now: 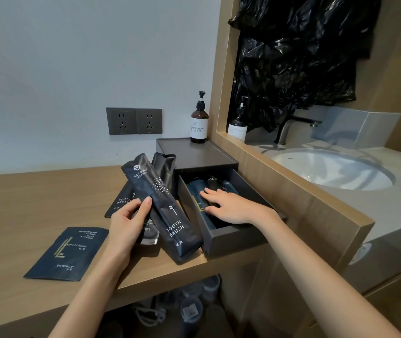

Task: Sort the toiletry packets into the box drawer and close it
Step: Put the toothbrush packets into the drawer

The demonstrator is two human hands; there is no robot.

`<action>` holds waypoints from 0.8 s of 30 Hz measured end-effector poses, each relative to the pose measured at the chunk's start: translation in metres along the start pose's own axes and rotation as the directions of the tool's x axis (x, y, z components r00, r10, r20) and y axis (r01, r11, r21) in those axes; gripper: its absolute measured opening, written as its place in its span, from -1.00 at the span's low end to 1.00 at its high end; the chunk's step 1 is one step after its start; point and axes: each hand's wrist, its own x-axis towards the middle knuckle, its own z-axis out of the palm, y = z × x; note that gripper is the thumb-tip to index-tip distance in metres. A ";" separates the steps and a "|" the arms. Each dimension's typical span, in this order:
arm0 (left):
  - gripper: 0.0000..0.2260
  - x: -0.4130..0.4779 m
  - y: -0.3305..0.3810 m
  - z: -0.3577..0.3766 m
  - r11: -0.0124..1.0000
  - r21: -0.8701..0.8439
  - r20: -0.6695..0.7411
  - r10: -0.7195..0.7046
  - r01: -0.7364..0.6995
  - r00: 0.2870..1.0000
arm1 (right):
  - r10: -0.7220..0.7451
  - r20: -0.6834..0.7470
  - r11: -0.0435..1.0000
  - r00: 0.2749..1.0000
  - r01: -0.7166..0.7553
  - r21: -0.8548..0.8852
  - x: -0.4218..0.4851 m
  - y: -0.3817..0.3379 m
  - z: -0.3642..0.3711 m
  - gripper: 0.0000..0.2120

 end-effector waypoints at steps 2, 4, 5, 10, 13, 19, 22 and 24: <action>-0.74 0.000 0.000 0.000 1.000 0.002 0.000 -0.002 0.002 1.000 | 0.024 0.021 1.000 0.999 -0.024 -0.015 0.003 0.000 0.001 -0.49; -0.71 0.002 -0.001 -0.001 1.000 0.010 -0.007 -0.015 0.015 1.000 | 0.049 0.029 0.999 0.998 -0.049 -0.022 0.005 -0.002 0.004 -0.50; -0.71 0.002 -0.001 -0.001 1.000 0.012 -0.011 -0.018 0.019 1.000 | 0.064 0.033 0.998 0.997 -0.063 -0.031 0.006 -0.004 0.005 -0.50; -0.73 0.000 0.001 0.001 1.000 0.008 -0.019 -0.007 0.007 1.000 | 0.093 0.052 0.996 0.994 -0.093 -0.010 0.008 -0.006 0.006 -0.50; -0.76 0.000 0.004 0.000 1.000 0.011 -0.037 -0.026 0.027 0.999 | 0.065 -0.016 0.993 0.998 -0.063 0.096 0.002 -0.003 0.004 -0.51; -0.74 0.001 0.016 -0.005 1.000 -0.027 -0.095 -0.019 0.017 0.995 | -0.047 -0.419 0.963 0.907 0.152 0.221 -0.029 -0.022 -0.006 -0.61; -0.74 0.007 0.031 -0.006 0.999 -0.026 -0.142 0.037 -0.041 0.989 | -0.079 -0.569 0.923 0.819 0.276 0.269 -0.047 -0.042 -0.011 -0.64; -0.75 0.009 0.043 -0.001 0.997 -0.051 -0.154 0.052 -0.060 0.987 | -0.124 -0.629 0.917 0.768 0.331 0.224 -0.059 -0.055 -0.013 -0.64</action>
